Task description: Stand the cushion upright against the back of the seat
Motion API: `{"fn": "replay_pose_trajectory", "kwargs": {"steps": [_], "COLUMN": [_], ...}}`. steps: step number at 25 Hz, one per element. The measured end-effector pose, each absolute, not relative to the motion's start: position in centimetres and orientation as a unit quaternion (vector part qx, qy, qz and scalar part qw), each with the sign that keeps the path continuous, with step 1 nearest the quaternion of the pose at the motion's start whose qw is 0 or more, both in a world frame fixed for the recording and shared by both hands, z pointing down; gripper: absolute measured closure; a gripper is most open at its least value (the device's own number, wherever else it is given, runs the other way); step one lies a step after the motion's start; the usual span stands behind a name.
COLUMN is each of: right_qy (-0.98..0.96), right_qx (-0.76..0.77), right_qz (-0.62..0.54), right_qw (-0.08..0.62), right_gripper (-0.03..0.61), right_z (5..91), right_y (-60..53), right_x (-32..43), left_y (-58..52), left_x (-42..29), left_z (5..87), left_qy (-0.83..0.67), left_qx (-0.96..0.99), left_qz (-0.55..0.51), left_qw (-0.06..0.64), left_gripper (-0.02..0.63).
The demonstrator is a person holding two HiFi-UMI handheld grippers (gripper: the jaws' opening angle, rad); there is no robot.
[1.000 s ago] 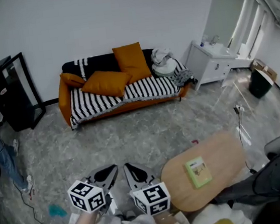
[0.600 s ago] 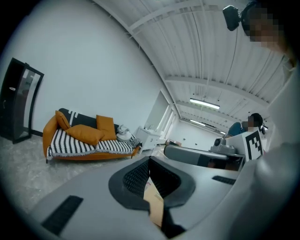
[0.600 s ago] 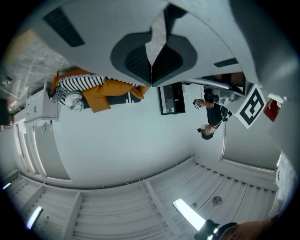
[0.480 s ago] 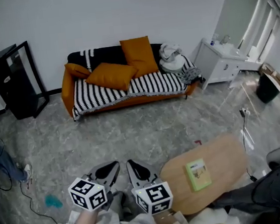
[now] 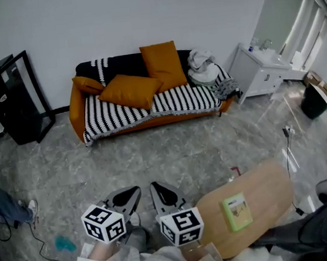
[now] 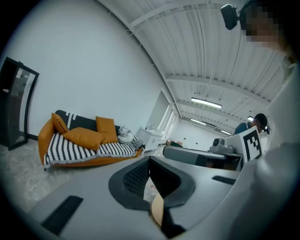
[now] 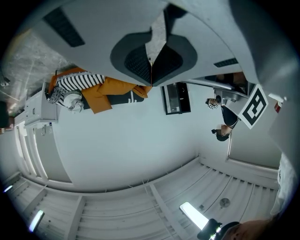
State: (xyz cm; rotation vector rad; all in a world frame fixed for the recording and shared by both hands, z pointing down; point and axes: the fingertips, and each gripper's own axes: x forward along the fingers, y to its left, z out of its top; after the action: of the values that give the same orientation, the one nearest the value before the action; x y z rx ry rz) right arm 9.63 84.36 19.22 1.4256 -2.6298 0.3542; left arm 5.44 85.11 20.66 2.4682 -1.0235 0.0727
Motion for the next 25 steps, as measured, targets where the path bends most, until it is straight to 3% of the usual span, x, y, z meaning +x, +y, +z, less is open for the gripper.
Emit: {"fn": "replay_pose_trajectory", "kwargs": {"steps": [11, 25], "right_qy": [-0.861, -0.850], "right_qx": [0.492, 0.501], "right_qz": [0.111, 0.144], "right_qw": [0.064, 0.078], "right_gripper": [0.565, 0.565], "right_z": [18.2, 20.9], "right_y": [70.3, 63.3], "right_x": [4.7, 2.6], "left_y": [71.0, 64.0], "left_x": [1.3, -1.0], "left_z": [19.1, 21.6], "left_qy": [-0.339, -0.325], "left_qx": [0.915, 0.916], "left_qz": [0.031, 0.055], "left_qw": [0.218, 0.229], "left_gripper": [0.606, 0.606]}}
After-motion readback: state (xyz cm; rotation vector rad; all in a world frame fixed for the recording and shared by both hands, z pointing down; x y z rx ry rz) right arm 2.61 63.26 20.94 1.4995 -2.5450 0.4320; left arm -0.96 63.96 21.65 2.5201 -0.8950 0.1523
